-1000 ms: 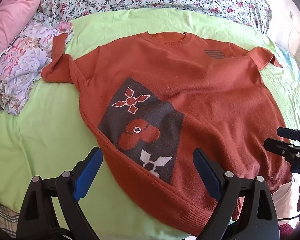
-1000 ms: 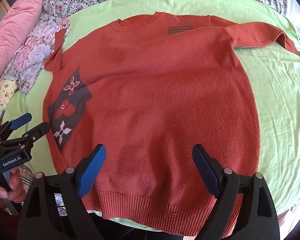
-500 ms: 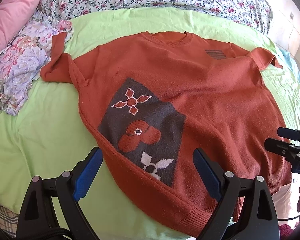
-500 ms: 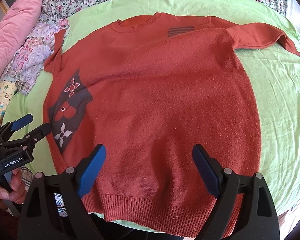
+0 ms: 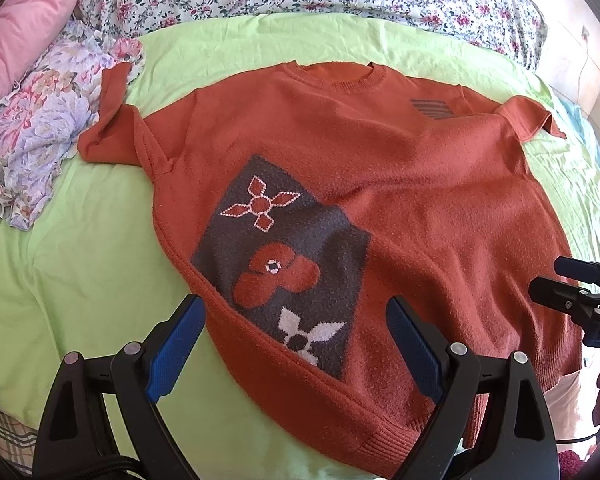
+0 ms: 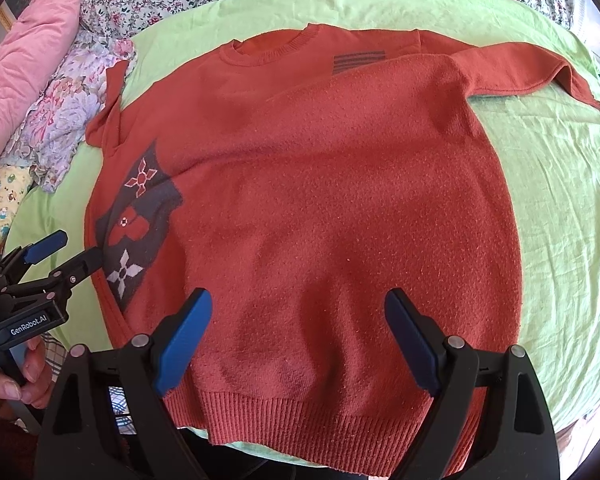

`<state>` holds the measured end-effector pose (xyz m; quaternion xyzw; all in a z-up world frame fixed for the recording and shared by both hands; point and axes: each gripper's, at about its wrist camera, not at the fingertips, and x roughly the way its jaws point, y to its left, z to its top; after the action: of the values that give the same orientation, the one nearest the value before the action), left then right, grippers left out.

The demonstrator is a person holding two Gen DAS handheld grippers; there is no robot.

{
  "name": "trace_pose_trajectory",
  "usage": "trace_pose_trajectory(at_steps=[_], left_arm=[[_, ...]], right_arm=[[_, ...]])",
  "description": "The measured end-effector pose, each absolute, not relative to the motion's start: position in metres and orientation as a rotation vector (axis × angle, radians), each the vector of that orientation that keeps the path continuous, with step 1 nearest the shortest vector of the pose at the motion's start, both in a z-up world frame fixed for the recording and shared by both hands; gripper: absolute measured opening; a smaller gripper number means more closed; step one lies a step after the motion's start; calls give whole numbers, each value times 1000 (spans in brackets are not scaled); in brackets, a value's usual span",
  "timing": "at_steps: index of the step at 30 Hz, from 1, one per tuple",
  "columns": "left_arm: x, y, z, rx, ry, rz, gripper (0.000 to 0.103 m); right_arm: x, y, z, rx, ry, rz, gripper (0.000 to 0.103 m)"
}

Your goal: Fold small clothes

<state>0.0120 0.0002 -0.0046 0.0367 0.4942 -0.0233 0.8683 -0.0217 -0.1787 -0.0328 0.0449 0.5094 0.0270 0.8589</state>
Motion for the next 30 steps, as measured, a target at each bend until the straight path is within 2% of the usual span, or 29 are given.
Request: trace_pose_trajectory(at_steps=[16,25,30], left_arm=[[32,-9,-12,85,1055,-60,92],[79,6,-5,53,1059,11,92],[110,13,0,24,1051,34,92]], right_arm=[[-19,-209,-30,162,1028,37,88],[12,-291,-9,321,1046,-112,88],[31,-350,11,385,961,-197,88]])
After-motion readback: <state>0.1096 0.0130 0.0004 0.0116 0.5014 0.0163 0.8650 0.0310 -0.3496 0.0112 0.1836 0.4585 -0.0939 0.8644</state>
